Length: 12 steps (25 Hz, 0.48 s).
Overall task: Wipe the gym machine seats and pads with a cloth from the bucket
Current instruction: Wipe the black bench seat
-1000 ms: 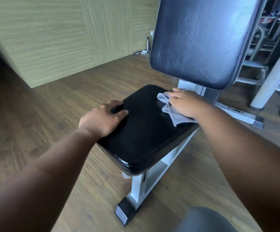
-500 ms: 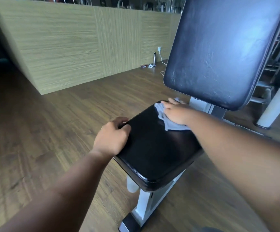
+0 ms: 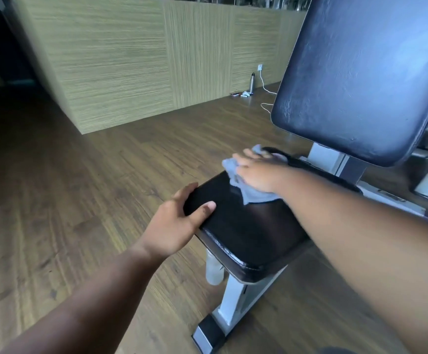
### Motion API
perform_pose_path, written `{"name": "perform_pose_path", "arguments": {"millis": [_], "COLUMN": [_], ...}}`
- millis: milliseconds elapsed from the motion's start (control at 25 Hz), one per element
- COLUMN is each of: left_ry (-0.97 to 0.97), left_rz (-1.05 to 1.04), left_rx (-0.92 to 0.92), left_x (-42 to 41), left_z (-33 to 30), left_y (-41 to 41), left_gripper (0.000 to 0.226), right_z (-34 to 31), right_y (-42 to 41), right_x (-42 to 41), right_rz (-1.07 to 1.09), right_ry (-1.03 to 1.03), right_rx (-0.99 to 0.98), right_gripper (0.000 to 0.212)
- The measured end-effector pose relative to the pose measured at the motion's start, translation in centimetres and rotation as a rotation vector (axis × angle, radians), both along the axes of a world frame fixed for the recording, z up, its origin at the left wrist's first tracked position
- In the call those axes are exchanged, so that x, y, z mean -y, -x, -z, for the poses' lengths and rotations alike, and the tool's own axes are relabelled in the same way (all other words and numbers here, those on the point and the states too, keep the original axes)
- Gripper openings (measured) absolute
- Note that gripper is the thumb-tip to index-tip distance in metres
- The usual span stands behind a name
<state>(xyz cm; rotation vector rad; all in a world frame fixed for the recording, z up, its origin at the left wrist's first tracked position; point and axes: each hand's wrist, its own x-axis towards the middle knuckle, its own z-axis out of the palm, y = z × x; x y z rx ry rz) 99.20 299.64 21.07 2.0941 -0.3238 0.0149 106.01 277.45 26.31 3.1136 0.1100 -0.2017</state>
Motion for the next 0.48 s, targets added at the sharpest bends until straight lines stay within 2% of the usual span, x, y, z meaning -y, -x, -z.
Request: {"name": "perform_pose_path", "arguments": {"millis": [80,160,240,360,400,480], "left_ry": [0.052,0.055,0.011,-0.015,-0.051,-0.193], "left_rz": [0.020,0.077,0.121,0.072,-0.003,-0.108], "left_rx": [-0.003,-0.027,-0.064,-0.107,-0.073,0.205], "left_x": [-0.3,-0.8,-1.4,-1.2,-0.7,0.6], "left_z": [0.3,0.5,0.2,-1.2,-1.8,-3.2], "left_y": [0.1,0.1,-0.1,-0.2,0.0,1.1], "left_gripper": [0.059,0.070,0.081,0.061,0.055,0.053], "right_z": [1.4,1.5,1.3,0.5,0.2,-0.5], "right_y": [2.8,7.3,9.2,7.9,7.5,7.1], "right_x": [-2.6,-1.6,0.9,0.9,0.2,0.1], "right_rz": [-0.221,-0.358,-0.291,-0.133,-0.103,-0.103], "right_ry": [-0.061,-0.242,-0.358,-0.563,-0.714,-1.155], "right_rx": [0.019,0.003,-0.017,-0.009,-0.003,0.021], "right_gripper": [0.055,0.052,0.048,0.052,0.055,0.056]}}
